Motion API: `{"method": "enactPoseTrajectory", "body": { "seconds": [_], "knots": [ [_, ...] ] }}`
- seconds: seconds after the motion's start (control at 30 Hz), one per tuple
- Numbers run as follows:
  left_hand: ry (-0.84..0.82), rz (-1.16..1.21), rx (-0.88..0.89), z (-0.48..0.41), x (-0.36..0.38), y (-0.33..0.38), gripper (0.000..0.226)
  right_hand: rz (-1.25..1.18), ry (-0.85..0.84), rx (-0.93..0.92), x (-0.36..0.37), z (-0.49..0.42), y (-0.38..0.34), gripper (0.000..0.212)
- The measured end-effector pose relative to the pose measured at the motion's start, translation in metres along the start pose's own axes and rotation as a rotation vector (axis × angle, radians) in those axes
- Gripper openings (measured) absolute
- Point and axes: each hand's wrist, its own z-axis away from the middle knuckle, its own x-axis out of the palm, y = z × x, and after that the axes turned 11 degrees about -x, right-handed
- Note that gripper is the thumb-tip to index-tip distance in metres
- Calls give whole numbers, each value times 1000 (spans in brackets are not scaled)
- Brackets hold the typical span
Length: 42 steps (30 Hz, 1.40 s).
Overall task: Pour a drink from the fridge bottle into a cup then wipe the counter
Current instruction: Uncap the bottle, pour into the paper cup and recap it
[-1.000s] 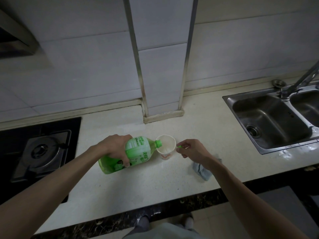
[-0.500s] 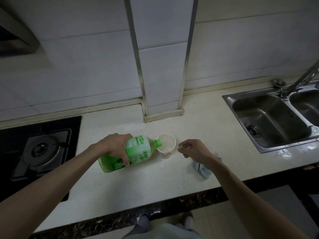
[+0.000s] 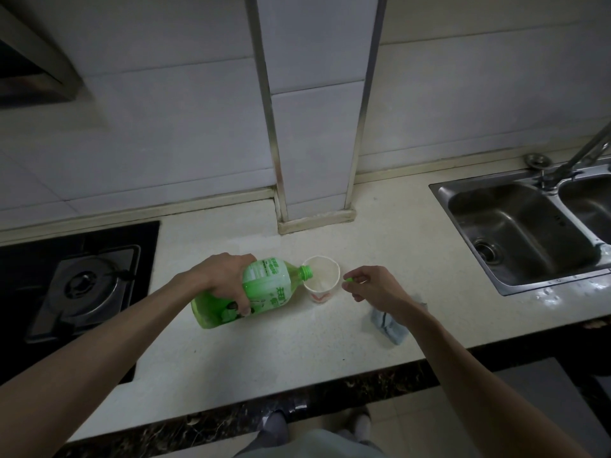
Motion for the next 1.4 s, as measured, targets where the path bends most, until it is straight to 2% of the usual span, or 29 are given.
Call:
{"method": "enactPoseTrajectory", "body": {
  "seconds": [1.4],
  "knots": [
    [5,-14,-3,-2,-7,1,90,3,-1,12,-1,0,-2,27]
  ]
}}
